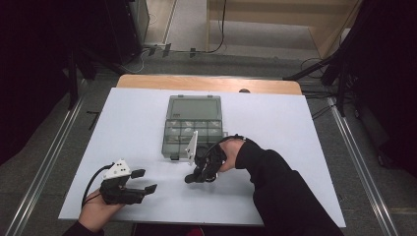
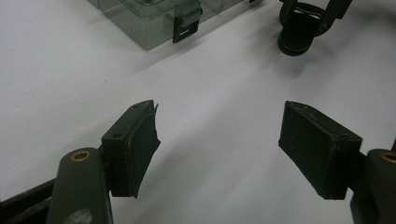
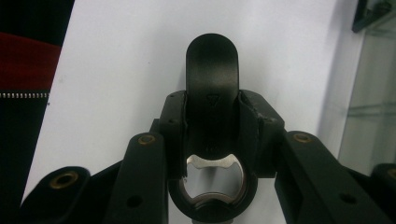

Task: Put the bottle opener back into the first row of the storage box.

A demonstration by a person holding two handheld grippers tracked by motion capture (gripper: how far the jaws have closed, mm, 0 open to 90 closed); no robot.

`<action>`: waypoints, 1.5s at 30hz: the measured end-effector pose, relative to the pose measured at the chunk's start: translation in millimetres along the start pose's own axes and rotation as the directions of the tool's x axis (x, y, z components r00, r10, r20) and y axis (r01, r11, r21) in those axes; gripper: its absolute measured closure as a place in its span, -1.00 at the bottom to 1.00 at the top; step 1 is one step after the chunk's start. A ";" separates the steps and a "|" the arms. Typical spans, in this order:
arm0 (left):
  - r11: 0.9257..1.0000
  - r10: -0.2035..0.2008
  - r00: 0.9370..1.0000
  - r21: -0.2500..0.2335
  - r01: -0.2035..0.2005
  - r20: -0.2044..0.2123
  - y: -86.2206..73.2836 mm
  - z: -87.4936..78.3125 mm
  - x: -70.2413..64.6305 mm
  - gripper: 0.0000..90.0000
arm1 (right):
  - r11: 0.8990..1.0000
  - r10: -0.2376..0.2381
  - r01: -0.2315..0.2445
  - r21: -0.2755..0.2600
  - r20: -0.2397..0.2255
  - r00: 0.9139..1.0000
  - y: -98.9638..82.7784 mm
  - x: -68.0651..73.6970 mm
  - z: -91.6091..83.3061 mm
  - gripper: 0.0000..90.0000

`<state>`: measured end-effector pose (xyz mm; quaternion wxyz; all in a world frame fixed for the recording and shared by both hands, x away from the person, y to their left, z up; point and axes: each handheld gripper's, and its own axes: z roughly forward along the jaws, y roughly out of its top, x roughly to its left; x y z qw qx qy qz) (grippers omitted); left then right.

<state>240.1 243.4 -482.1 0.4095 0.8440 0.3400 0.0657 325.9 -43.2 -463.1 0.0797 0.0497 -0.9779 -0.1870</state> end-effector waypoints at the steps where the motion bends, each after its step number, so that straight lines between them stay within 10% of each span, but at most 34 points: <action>1: 1.000 0.000 1.000 0.001 0.000 0.000 0.0 -0.1 0.1 -0.39 | 1.000 0.025 -0.025 -0.003 -0.005 1.000 -1.8 -0.1 -3.0 0.46; 23: 1.000 -0.001 1.000 0.000 0.001 0.002 0.1 0.1 0.0 -0.39 | 0.995 0.081 -0.078 -0.061 0.054 0.995 -14.4 -1.9 -41.5 0.46; 45: 1.000 -0.002 1.000 0.000 0.002 0.007 0.1 -0.4 -0.1 -0.39 | 0.978 0.177 -0.162 -0.132 0.114 0.978 -17.6 -48.6 -74.3 0.46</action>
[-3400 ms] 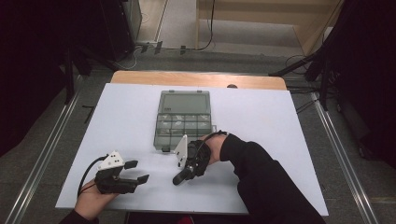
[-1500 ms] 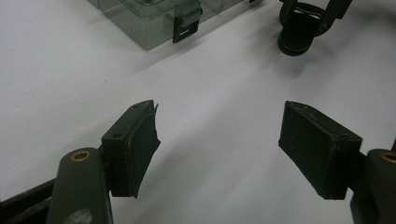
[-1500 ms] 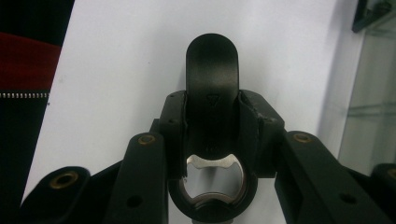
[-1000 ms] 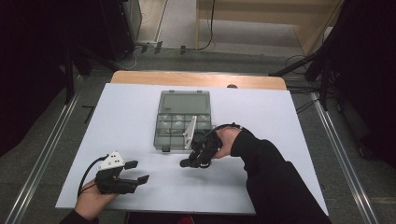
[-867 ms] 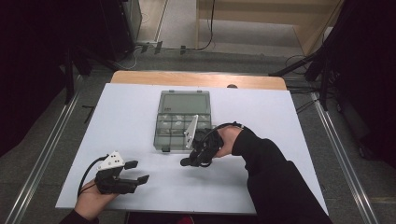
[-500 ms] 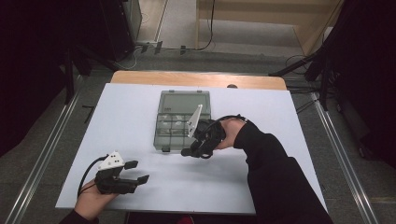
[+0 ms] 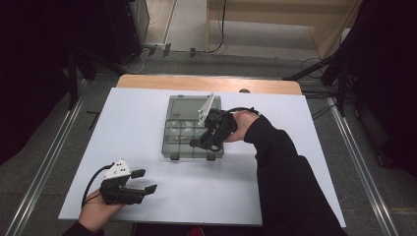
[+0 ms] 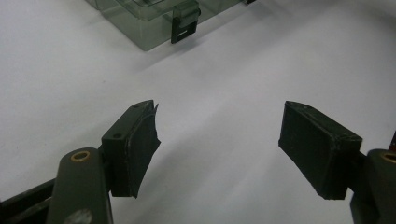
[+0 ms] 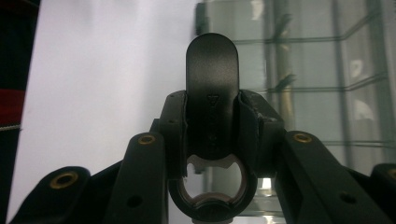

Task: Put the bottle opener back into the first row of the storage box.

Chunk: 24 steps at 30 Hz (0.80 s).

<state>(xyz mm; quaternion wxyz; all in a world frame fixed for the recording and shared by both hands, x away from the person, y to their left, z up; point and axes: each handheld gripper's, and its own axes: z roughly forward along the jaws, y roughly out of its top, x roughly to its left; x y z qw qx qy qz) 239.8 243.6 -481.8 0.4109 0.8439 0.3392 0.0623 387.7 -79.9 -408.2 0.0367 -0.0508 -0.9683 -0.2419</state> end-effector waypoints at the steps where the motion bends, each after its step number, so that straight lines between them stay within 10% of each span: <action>1: 1.000 0.000 1.000 0.000 0.000 0.000 0.0 0.0 0.0 -0.39 | 1.000 0.000 0.000 0.000 0.000 1.000 0.0 0.0 0.0 0.46; 14: 1.000 0.002 1.000 -0.006 -0.002 0.004 -0.2 0.1 0.3 -0.39 | 0.994 0.101 -0.100 -0.035 0.027 0.995 2.0 -33.2 -2.6 0.46; 24: 1.000 0.005 1.000 -0.008 -0.005 0.006 -0.2 0.0 0.0 -0.39 | 0.997 0.078 -0.078 -0.007 0.057 0.995 10.0 -49.3 10.4 0.46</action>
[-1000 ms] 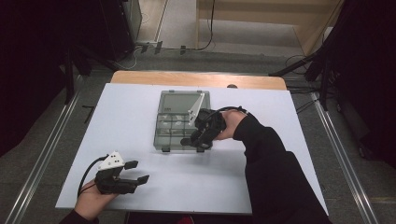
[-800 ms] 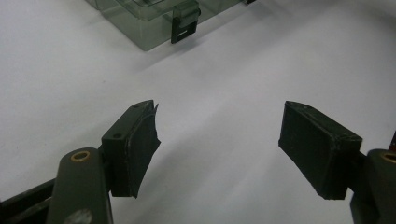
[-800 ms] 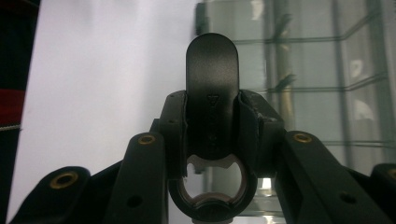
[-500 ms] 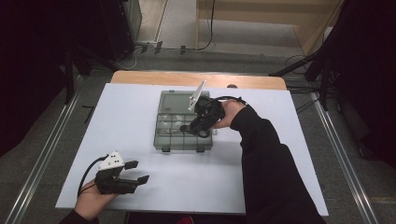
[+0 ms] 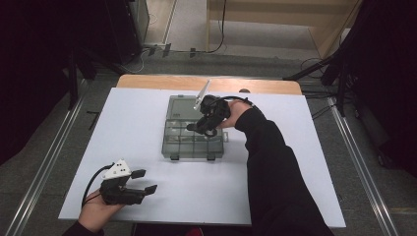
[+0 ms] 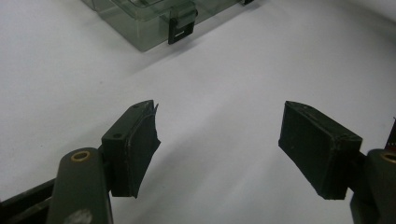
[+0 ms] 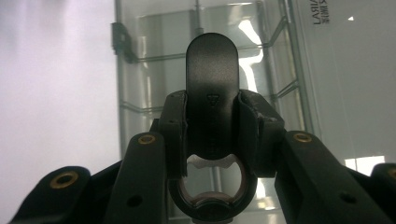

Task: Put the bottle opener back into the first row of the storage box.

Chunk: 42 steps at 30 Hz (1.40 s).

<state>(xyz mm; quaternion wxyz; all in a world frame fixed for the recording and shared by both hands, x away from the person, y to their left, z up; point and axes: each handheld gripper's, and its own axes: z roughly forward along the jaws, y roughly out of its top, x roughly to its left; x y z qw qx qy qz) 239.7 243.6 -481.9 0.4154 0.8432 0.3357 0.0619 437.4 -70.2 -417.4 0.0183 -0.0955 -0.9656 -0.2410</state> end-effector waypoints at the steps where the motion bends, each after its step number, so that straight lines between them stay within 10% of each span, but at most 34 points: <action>1: 1.000 0.000 1.000 0.000 0.000 0.000 0.0 0.0 0.0 -0.39 | 1.000 -0.003 0.003 0.003 0.005 1.000 0.6 -1.5 2.0 0.46; 17: 1.000 0.004 1.000 0.004 -0.004 0.003 -0.1 0.0 -0.2 -0.39 | 1.000 -0.006 0.005 0.015 0.056 0.998 9.2 -12.2 27.0 0.45; 22: 1.000 0.001 1.000 0.004 -0.001 0.001 -0.1 0.2 0.0 -0.39 | 0.999 0.032 -0.030 -0.025 0.053 0.998 8.1 -8.2 31.1 -0.21; 30: 1.000 0.008 1.000 0.009 -0.008 -0.004 0.1 0.4 -0.2 -0.39 | 0.990 0.111 -0.106 -0.097 0.045 0.993 -0.1 -0.9 24.8 -0.50; 38: 1.000 0.007 1.000 0.013 -0.007 -0.003 0.1 0.7 0.3 -0.39 | 0.959 0.243 -0.235 -0.159 0.034 0.969 -14.8 7.6 15.9 -0.54; 42: 1.000 0.005 1.000 0.016 -0.005 -0.006 0.0 0.8 0.0 -0.39 | 0.935 0.331 -0.318 -0.159 0.065 0.941 -22.4 17.0 13.5 -0.52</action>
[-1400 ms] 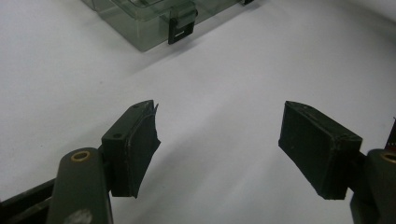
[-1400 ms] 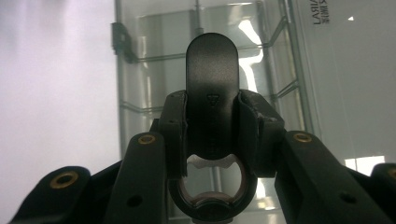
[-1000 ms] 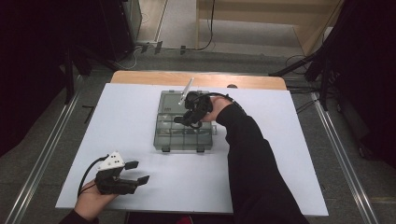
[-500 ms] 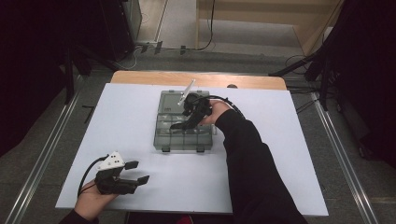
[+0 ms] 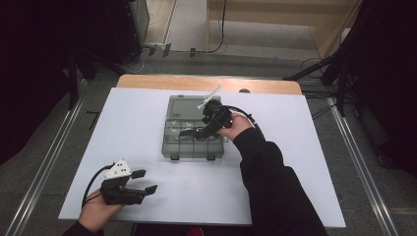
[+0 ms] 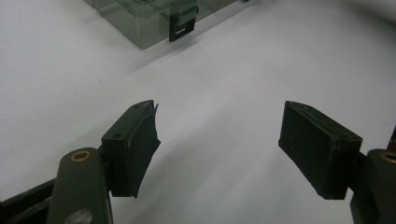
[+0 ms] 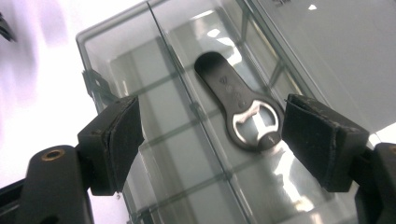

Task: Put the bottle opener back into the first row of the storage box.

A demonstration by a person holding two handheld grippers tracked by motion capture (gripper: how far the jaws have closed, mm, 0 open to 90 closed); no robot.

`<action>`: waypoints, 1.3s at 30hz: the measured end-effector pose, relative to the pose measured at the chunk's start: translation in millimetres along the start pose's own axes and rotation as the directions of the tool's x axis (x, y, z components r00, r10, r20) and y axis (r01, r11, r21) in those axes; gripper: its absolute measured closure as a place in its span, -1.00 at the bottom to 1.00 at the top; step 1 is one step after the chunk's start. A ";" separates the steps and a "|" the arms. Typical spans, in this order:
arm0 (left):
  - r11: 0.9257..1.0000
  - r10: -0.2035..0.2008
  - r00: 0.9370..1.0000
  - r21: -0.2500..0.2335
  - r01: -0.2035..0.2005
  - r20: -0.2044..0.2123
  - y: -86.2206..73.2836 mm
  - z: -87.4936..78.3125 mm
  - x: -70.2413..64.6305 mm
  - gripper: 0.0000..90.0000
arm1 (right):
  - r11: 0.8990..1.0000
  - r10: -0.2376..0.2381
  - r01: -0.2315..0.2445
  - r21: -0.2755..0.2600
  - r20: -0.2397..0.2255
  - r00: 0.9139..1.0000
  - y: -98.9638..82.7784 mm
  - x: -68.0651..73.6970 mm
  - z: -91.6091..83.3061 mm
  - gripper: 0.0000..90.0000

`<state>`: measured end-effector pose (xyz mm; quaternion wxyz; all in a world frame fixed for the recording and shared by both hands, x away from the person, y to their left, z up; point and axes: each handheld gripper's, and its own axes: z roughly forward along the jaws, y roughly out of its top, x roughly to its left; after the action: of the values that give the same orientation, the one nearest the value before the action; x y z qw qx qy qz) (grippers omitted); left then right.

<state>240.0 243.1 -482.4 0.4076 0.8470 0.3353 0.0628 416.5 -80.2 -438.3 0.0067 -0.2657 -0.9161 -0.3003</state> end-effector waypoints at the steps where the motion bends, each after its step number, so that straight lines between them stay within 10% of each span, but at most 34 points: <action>1: 1.000 0.000 1.000 0.000 0.000 0.000 0.0 0.0 0.0 -0.39 | 1.000 0.000 0.000 0.000 0.000 1.000 0.0 0.0 0.0 -0.52; 39: 1.000 -0.003 1.000 0.000 0.003 -0.003 0.3 0.1 0.1 -0.39 | 0.994 0.096 -0.095 -0.047 0.032 0.995 -72.7 40.0 -26.9 -0.47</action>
<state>240.3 243.0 -482.3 0.4073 0.8463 0.3373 0.0634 342.5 -125.2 -449.1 -0.0005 -0.3144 -0.8951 -0.3161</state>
